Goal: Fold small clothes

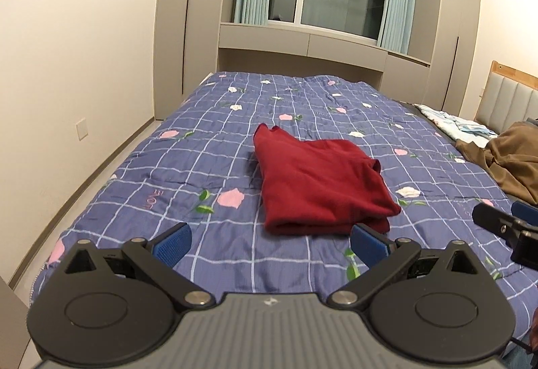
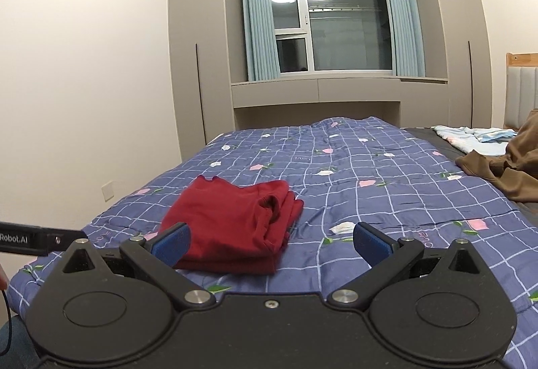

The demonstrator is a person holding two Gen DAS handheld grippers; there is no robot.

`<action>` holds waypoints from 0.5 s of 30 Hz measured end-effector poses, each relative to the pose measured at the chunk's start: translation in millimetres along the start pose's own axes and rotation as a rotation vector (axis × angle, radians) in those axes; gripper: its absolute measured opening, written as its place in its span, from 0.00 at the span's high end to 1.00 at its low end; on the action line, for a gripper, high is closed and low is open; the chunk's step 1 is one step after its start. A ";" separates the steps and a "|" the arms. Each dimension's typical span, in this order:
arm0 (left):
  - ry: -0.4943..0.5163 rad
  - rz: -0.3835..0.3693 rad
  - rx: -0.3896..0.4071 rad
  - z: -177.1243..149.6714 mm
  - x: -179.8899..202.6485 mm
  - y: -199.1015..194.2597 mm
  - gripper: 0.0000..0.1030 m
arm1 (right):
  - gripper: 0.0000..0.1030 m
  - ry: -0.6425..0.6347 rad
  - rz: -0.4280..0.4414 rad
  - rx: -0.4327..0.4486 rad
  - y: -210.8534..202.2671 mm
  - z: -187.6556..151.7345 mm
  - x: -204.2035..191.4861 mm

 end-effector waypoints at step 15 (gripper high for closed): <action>-0.017 0.004 -0.018 -7.6 -5.7 -1.0 0.01 | 0.00 -0.036 0.014 -0.004 -1.0 -3.7 -7.4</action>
Point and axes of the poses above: each gripper's, at about its wrist camera, not at the fingertips, and y roughly the way its jaws point, x to its right, z to its top, the point moved 5 cm from there along y, roughly the way its jaws point, and after that the axes turned 5 degrees about -z, right-handed, at the moved point
